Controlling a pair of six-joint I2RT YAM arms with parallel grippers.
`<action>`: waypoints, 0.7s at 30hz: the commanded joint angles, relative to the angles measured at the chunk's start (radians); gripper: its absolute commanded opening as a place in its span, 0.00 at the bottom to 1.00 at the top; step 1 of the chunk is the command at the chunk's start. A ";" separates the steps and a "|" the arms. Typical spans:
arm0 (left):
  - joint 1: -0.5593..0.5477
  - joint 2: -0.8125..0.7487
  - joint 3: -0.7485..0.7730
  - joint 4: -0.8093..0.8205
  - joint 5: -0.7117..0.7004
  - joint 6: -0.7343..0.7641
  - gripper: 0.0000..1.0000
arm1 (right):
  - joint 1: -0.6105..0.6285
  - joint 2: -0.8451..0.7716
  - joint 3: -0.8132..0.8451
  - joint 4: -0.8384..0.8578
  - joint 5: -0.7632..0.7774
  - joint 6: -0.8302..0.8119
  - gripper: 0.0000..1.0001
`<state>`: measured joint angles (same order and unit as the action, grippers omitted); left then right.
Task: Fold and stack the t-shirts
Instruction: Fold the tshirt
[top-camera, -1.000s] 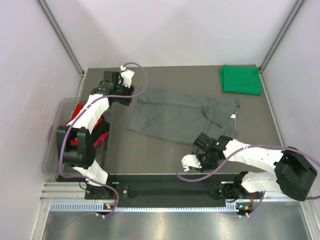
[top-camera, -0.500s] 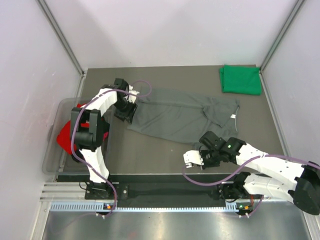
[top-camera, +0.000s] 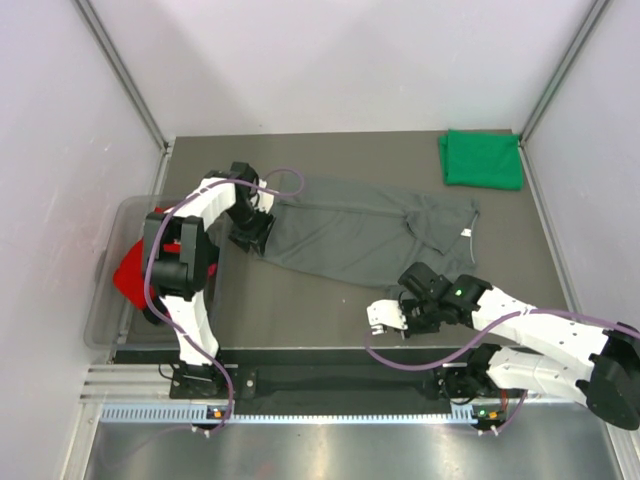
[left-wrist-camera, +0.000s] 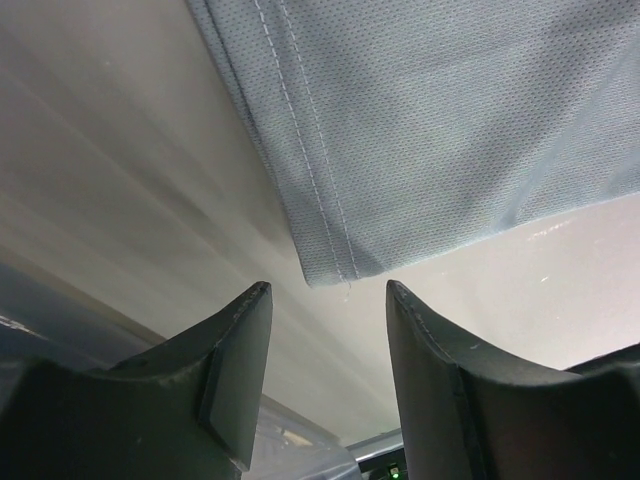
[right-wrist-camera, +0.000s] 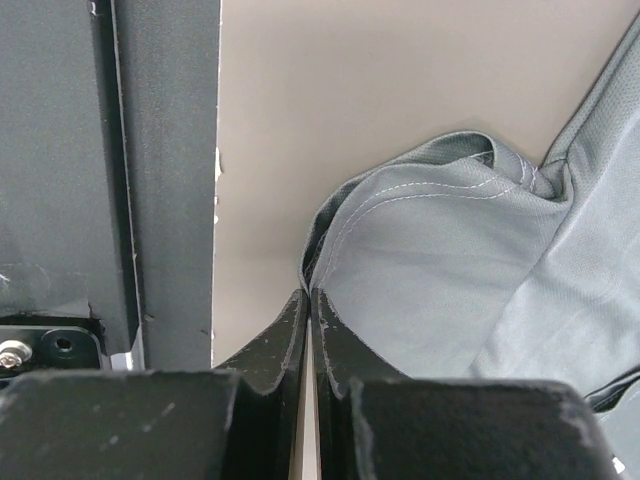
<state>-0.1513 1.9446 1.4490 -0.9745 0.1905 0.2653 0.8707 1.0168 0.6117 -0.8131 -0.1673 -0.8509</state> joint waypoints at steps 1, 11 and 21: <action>0.002 0.000 -0.007 -0.015 0.035 0.011 0.55 | 0.017 -0.001 0.023 0.023 0.006 0.015 0.00; -0.030 0.102 0.059 -0.007 0.020 0.008 0.49 | 0.017 -0.003 0.020 0.023 0.026 0.026 0.00; -0.033 0.091 0.080 -0.047 0.033 0.031 0.00 | -0.033 -0.035 0.045 0.039 0.078 0.047 0.00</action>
<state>-0.1844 2.0403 1.4887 -0.9909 0.2054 0.2722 0.8608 1.0153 0.6117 -0.8032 -0.1173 -0.8249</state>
